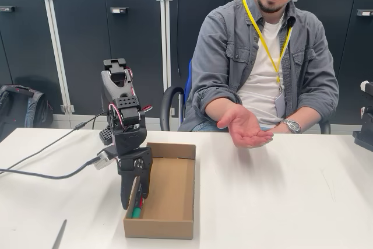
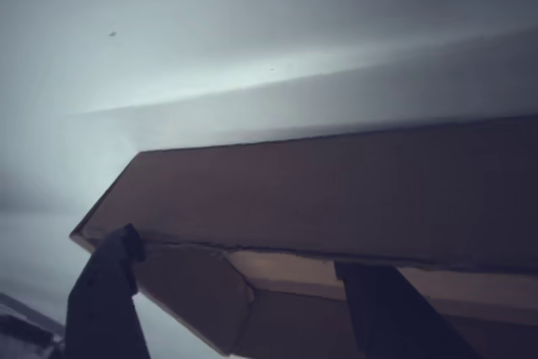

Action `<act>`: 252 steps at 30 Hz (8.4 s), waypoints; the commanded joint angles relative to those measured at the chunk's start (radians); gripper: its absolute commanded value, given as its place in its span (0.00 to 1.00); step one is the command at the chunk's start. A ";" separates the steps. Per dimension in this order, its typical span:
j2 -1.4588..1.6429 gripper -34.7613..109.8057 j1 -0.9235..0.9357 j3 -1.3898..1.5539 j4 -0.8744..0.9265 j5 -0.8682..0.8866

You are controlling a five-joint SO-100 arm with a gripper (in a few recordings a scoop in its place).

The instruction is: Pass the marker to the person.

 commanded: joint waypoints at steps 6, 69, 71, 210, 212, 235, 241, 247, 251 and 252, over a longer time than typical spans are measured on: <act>0.084 0.55 -0.009 0.028 -0.043 -0.086; 0.051 0.60 -0.080 0.058 0.041 -0.074; 0.055 0.60 -0.091 0.071 0.020 -0.120; 0.206 0.21 -0.170 0.176 -0.092 0.115; 0.219 0.21 -0.169 0.160 -0.190 -0.029; 0.298 0.21 -0.204 0.089 -0.443 -0.655; 0.318 0.21 -0.189 0.103 -0.448 -0.699; 0.325 0.25 -0.181 0.133 -0.492 -0.758; 0.356 0.53 -0.149 0.218 -0.503 -0.707; 0.367 0.53 -0.140 0.252 -0.515 -0.703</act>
